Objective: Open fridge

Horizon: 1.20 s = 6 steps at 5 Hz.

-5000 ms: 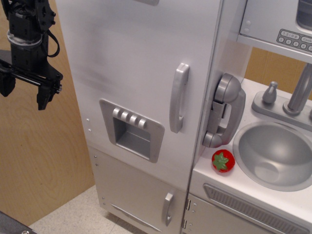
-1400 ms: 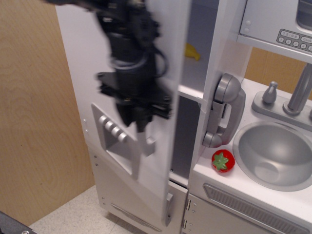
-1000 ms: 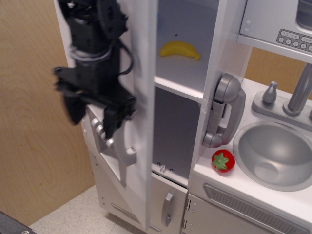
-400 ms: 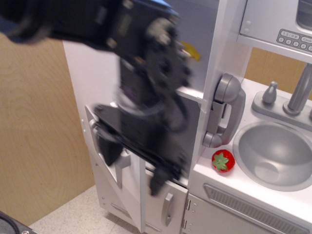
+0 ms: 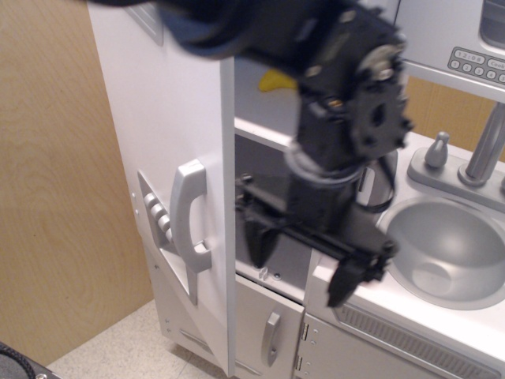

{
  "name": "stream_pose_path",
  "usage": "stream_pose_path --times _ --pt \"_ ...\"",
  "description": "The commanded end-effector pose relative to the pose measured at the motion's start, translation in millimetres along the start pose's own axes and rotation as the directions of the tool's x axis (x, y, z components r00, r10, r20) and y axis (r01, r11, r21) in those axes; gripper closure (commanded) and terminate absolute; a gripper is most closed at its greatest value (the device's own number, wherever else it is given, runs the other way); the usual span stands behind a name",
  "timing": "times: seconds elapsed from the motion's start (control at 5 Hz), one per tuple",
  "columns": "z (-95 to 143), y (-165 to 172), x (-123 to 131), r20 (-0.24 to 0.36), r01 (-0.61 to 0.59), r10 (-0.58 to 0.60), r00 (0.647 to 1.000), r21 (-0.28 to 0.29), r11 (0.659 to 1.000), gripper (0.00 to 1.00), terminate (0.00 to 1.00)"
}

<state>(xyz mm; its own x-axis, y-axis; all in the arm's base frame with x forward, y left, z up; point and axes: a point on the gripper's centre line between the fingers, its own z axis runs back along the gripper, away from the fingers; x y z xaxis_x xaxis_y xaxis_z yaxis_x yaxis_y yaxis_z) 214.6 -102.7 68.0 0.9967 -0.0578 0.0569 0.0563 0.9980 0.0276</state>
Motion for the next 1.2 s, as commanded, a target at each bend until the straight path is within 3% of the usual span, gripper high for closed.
stream_pose_path --times 0.0,0.2,0.4,0.6,1.0 --pt "33.5 14.4 50.5 0.079 -0.104 0.107 0.991 -0.039 0.994 0.0 0.0" --pt "30.9 29.9 53.6 0.078 -0.082 0.082 0.994 -0.003 0.997 0.0 0.0" --pt "34.2 45.2 42.0 0.034 -0.002 0.001 0.999 0.015 1.0 0.0 0.0" --pt "35.2 55.0 22.9 -0.023 0.031 -0.03 0.999 0.024 0.999 0.0 0.0" --pt "38.2 75.0 -22.3 -0.061 0.075 -0.073 0.995 0.029 0.997 0.0 0.0"
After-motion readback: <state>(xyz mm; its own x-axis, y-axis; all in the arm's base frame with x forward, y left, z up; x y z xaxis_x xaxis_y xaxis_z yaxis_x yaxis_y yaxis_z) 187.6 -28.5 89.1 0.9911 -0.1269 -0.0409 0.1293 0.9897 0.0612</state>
